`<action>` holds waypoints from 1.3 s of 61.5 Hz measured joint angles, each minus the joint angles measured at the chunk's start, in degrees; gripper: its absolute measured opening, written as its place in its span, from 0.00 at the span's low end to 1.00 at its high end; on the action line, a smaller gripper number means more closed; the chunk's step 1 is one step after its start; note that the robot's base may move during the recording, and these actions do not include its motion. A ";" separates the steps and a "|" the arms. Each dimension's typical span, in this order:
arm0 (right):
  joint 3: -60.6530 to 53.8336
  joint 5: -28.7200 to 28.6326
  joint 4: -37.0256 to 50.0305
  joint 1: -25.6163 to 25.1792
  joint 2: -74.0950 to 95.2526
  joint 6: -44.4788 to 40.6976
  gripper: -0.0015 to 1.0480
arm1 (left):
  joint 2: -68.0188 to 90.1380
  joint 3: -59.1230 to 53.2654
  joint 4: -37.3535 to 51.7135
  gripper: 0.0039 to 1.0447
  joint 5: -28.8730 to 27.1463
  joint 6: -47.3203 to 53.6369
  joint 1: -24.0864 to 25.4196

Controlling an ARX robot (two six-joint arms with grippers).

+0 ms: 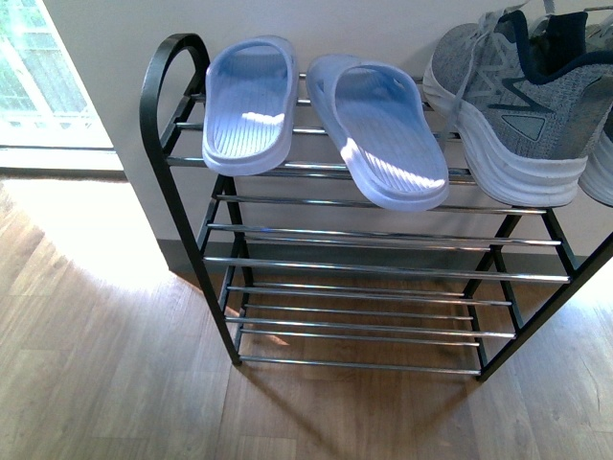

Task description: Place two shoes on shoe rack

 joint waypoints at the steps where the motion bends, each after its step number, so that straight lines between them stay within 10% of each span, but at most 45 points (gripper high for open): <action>1: 0.00 0.00 0.00 0.00 0.00 0.00 0.91 | -1.03 0.00 -0.96 0.01 0.00 0.00 0.00; 73: 0.00 -0.11 0.00 0.00 0.02 0.00 0.91 | -28.59 0.02 -29.11 0.01 -0.04 0.00 0.09; 80: 0.00 -0.13 0.00 0.00 0.00 0.02 0.91 | -28.61 0.02 -29.11 0.21 0.00 -0.02 0.09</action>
